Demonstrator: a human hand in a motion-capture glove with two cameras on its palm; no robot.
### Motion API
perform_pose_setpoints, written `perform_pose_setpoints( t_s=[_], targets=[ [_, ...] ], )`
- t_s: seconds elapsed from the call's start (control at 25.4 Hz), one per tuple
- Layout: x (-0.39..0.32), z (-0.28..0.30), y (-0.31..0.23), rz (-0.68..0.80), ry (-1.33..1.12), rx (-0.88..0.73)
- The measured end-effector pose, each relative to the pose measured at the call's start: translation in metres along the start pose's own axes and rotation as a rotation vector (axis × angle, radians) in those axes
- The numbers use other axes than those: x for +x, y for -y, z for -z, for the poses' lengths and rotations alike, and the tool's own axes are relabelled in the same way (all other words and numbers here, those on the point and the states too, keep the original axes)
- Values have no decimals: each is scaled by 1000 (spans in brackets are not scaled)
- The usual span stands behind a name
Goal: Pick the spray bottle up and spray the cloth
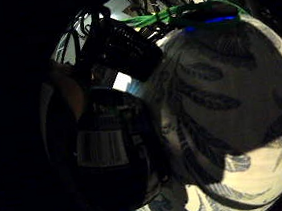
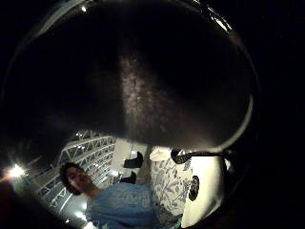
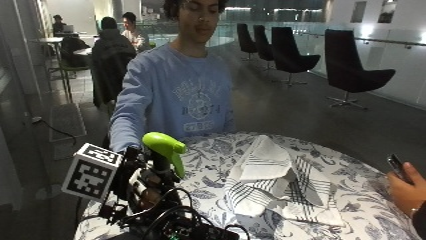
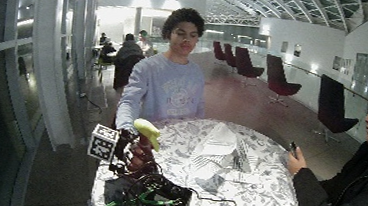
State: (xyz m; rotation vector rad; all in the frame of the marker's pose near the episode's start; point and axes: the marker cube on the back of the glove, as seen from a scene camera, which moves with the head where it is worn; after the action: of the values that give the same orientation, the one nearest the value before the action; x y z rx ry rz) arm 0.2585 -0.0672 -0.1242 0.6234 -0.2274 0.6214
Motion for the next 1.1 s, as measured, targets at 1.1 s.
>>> perform_pose_setpoints(
  t_s=[1.1],
  targets=[
    [-152,-84,-54,45,-624,-789]
  ],
)
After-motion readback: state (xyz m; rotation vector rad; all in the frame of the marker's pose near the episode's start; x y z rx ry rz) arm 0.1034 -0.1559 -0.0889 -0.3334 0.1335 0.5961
